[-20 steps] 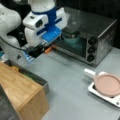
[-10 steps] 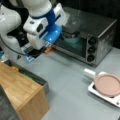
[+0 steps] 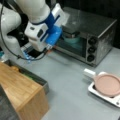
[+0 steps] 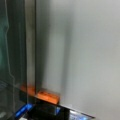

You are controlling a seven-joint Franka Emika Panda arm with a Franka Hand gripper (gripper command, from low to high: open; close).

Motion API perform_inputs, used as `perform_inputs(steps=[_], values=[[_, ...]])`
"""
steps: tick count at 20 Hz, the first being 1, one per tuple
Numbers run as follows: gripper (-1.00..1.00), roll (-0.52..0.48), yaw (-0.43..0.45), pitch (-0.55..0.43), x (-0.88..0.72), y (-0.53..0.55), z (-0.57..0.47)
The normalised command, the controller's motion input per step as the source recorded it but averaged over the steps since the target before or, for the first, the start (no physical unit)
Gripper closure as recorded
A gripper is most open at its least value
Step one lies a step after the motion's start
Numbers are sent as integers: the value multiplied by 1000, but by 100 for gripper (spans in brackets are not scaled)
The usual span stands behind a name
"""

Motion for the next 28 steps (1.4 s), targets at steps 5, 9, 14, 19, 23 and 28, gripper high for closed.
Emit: perform_inputs(steps=[5, 9, 14, 19, 23, 28], values=[[-100, 114, -31, -91, -104, 374, -42], [-100, 39, -117, -108, -152, 452, -94], [-100, 30, -197, -103, -278, 525, -96], [-100, 83, -229, -126, -376, 558, -54], [-100, 105, -262, -156, -445, 559, -17], [-100, 96, -250, -168, -444, 340, -35]])
